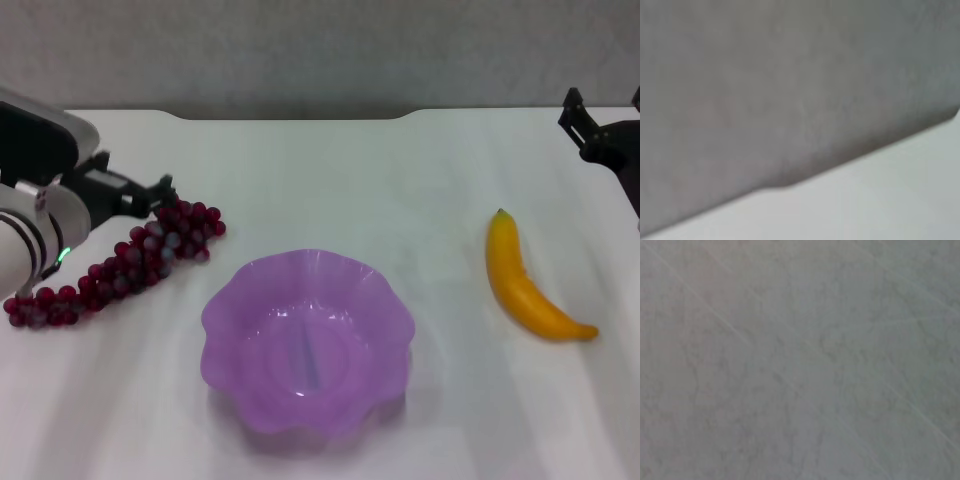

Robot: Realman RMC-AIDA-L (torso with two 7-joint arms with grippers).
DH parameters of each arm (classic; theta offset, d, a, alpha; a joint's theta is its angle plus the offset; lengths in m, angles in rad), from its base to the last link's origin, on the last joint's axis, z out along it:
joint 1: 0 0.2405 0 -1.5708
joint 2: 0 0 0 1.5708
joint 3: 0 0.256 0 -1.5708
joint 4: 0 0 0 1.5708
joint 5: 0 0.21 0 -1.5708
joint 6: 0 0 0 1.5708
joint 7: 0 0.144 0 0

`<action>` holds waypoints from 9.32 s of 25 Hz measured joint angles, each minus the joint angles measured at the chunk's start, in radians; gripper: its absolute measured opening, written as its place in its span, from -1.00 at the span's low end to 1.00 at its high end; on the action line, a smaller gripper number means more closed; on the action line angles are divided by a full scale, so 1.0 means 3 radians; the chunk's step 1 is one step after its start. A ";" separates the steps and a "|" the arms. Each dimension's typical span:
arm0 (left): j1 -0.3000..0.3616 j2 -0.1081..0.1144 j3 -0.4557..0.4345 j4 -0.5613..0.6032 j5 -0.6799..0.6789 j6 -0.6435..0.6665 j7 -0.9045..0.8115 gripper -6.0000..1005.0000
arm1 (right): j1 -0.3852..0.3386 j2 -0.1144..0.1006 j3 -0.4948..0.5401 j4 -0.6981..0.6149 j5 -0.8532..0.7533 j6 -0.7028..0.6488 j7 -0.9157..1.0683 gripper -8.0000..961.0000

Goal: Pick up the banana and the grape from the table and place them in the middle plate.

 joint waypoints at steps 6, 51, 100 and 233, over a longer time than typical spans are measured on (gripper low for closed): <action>-0.0049 -0.0198 -0.0262 0.0014 0.0086 -0.0508 0.0494 0.78 | -0.0001 0.0000 0.0000 0.0004 0.0000 0.0000 -0.0004 0.86; -0.0775 -0.0239 -0.0146 -0.1635 -0.0098 0.0206 0.0933 0.54 | 0.0031 0.0006 -0.0041 -0.0034 0.0000 -0.0003 0.0027 0.86; -0.0336 -0.0244 -0.0152 -0.1063 -0.0082 0.0501 0.0857 -0.32 | 0.0005 0.0005 -0.0041 -0.0024 0.0026 -0.0031 0.0027 0.86; 0.0966 -0.0225 0.0539 0.1335 -0.1022 0.0348 0.1381 0.78 | -0.0070 0.0009 -0.0035 0.0048 0.0026 -0.0040 0.0031 0.86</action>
